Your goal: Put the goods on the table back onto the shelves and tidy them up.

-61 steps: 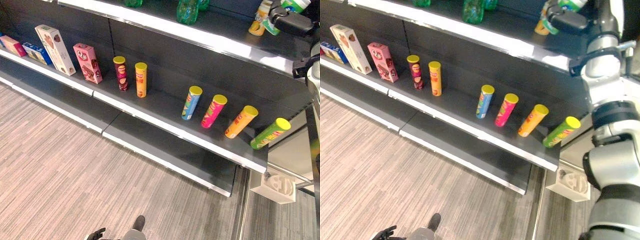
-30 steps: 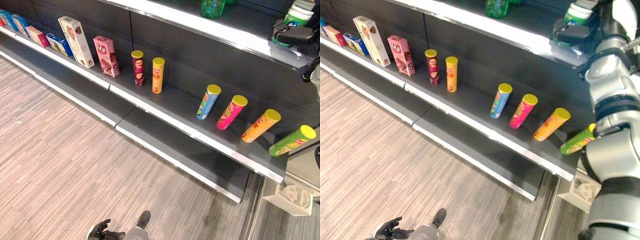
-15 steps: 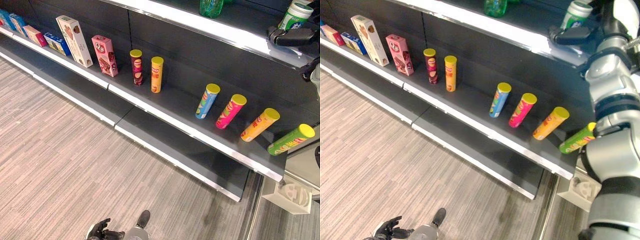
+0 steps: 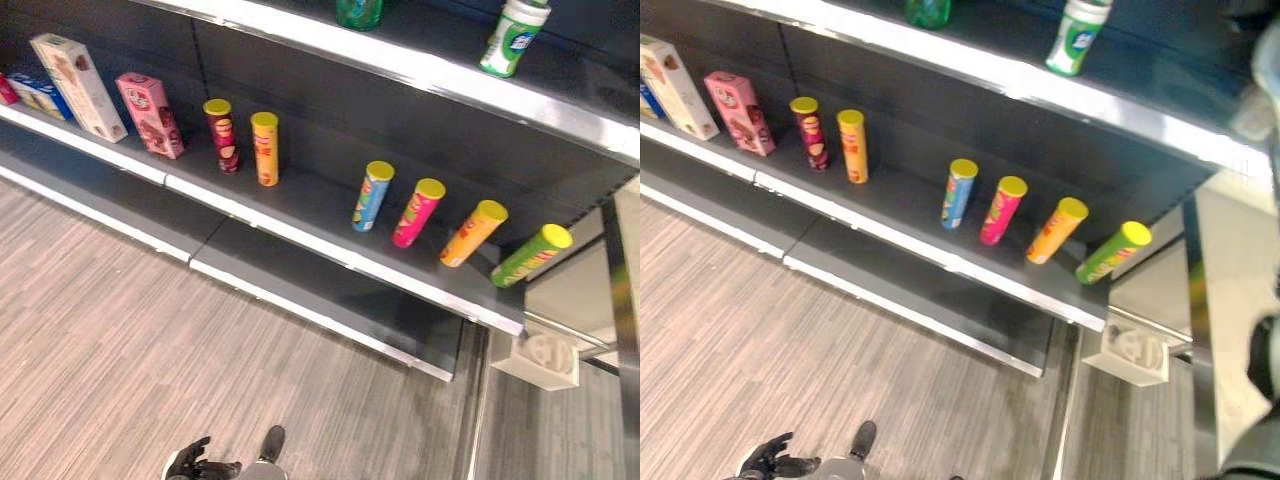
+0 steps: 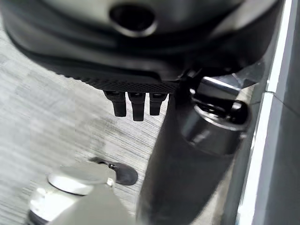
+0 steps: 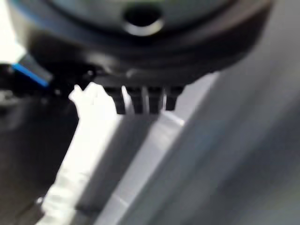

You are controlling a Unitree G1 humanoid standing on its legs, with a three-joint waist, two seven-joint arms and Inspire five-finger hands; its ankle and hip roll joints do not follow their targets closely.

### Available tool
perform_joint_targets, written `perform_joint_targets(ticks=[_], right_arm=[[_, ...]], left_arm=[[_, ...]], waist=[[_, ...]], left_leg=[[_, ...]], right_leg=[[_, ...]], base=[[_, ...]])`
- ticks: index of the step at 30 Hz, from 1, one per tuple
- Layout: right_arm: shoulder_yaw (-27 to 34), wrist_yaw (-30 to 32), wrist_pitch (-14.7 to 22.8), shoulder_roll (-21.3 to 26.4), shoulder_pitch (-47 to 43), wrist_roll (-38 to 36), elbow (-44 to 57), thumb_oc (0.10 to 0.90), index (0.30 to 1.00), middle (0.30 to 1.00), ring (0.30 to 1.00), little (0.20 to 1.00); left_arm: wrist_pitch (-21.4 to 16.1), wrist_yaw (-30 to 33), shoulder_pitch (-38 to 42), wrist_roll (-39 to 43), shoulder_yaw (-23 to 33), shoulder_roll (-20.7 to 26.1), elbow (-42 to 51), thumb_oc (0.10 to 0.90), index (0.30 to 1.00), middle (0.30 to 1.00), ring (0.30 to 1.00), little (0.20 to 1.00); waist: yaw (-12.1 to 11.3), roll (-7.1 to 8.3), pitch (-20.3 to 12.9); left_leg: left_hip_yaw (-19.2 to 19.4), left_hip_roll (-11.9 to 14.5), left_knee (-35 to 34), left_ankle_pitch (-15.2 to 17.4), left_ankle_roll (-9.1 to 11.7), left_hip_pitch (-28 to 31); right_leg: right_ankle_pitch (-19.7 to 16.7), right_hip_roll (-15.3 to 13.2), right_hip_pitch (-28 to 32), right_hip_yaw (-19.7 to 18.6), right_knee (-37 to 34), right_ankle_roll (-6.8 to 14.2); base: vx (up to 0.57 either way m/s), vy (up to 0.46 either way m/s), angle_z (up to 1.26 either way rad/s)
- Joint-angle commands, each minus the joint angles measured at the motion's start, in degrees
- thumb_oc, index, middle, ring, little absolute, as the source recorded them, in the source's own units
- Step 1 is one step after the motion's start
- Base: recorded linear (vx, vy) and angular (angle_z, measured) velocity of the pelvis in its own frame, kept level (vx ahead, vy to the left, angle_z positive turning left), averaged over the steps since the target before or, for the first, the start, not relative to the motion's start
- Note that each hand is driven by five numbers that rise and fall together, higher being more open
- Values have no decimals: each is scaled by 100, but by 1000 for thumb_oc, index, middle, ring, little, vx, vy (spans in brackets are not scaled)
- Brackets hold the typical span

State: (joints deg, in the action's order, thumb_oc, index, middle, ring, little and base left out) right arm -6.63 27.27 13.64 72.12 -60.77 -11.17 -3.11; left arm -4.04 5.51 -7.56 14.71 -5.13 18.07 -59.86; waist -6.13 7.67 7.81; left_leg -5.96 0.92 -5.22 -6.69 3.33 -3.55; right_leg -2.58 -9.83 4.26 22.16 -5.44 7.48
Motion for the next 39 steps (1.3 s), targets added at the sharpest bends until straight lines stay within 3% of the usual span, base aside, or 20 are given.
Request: perform_joint_targets(ticks=[1,6,8,11,13,14,15,17,18,24,29,32,33,35,36,37,39], right_arm=[[322,180,207,573,120,6,-255,800,900,900,900,900],[1944,-240,460,494,2170,-423,487,800,900,900,900,900],[2468,-392,544,341,2790,-695,630,800,900,900,900,900],[2547,-485,564,236,2991,-873,627,800,900,900,900,900],[2549,-575,540,143,3172,-971,512,800,900,900,900,900],[2673,-606,481,99,3417,-1012,427,800,900,900,900,900],[2733,-613,443,36,3590,-1015,336,800,900,900,900,900],[2922,-706,334,-94,3892,-1029,277,800,900,900,900,900],[3046,-792,263,-206,4146,-1176,154,800,900,900,900,900],[3205,-1049,265,-448,4655,-1397,184,800,900,900,900,900],[3098,-1241,352,-503,4684,-1692,161,800,900,900,900,900],[2973,-1368,371,-478,4616,-1883,121,800,900,900,900,900],[2906,-1416,360,-445,4553,-1940,108,800,900,900,900,900],[2628,-1464,342,-449,4366,-2010,-31,800,900,900,900,900],[2617,-1464,343,-448,4354,-2010,-35,800,900,900,900,900],[2553,-1533,257,-403,4352,-2032,-78,800,900,900,900,900],[2474,-1572,222,-361,4312,-1895,-129,800,900,900,900,900]], left_arm=[[-105,16,43,-242,19,162,-59,800,900,900,900,900],[-151,-99,-31,-321,195,183,142,800,900,900,900,900],[-166,-155,-11,-393,113,275,209,800,900,900,900,900],[-210,-188,29,-446,37,350,365,800,900,900,900,900],[-234,-242,55,-498,-33,439,534,800,900,900,900,900],[-219,-295,43,-443,-32,483,685,800,900,900,900,900],[-213,-298,60,-424,-24,519,710,800,900,900,900,900],[-175,-364,37,-450,21,532,762,800,900,900,900,900],[-163,-402,88,-507,23,473,690,800,900,900,900,900],[-150,-519,17,-529,-88,384,805,800,900,900,900,900],[-152,-538,3,-449,-112,330,834,800,900,900,900,900],[-157,-554,0,-293,-56,387,1001,800,900,900,900,900],[-164,-545,11,-246,-50,417,1072,800,900,900,900,900],[-188,-492,58,-161,-70,438,1119,800,900,900,900,900],[-188,-492,57,-161,-66,436,1119,800,900,900,900,900],[-173,-506,95,-117,-96,399,1141,800,900,900,900,900],[-192,-517,123,-128,-176,361,1080,800,900,900,900,900]], waist=[[21,26,-326],[521,66,-146],[591,111,-3],[646,77,173],[637,24,294],[617,-14,275],[621,24,226],[618,72,99],[668,142,37],[842,42,-139],[922,-82,-144],[885,-46,-5],[780,-12,167],[686,0,322],[695,-1,319],[607,58,368],[460,-13,334]], left_leg=[[513,167,22,978,144,515],[1028,136,22,1108,18,697],[1298,143,22,1148,-43,783],[1596,197,22,1171,-99,839],[2072,311,22,1194,-81,1020],[2329,372,22,1219,-60,1079],[2497,387,22,1226,-38,1072],[2588,391,22,1343,-4,1161],[2762,387,22,1193,18,1141],[2870,652,22,1139,204,1356],[2872,1005,348,1057,385,1391],[2648,1336,1430,997,485,897],[2322,1528,2220,679,493,528],[1747,1412,2631,596,431,84],[1741,1412,2636,597,431,77],[1390,1049,2369,907,335,-272],[941,802,1389,684,376,-437]], right_leg=[[-55,-117,38,-222,44,463],[-333,-191,-205,-658,129,591],[-473,-220,-464,-901,389,665],[-497,-247,-780,-1085,810,706],[-563,-461,-882,-706,978,699],[-571,-663,-749,-68,981,644],[-564,-722,-660,224,898,634],[-498,-677,-544,286,694,695],[-586,-628,-510,321,471,637],[-441,-240,-303,18,86,531],[-144,108,-183,-130,67,285],[59,326,-104,-219,47,44],[164,468,-16,-288,44,-121],[253,544,11,-308,44,-206],[253,544,10,-303,44,-206],[295,499,33,-401,44,-168],[319,505,43,-583,44,-60]], base=[[-27,86,-61],[-60,116,-60],[-149,128,-107],[-115,96,-89],[-75,71,-180],[-41,2,-177],[50,-26,-140],[87,-81,-63],[73,-212,-40],[91,-161,-31],[58,-173,-9],[-6,-263,6],[-27,-300,9],[-22,-160,-18],[23,-37,-39],[103,62,-14],[167,155,-15]])
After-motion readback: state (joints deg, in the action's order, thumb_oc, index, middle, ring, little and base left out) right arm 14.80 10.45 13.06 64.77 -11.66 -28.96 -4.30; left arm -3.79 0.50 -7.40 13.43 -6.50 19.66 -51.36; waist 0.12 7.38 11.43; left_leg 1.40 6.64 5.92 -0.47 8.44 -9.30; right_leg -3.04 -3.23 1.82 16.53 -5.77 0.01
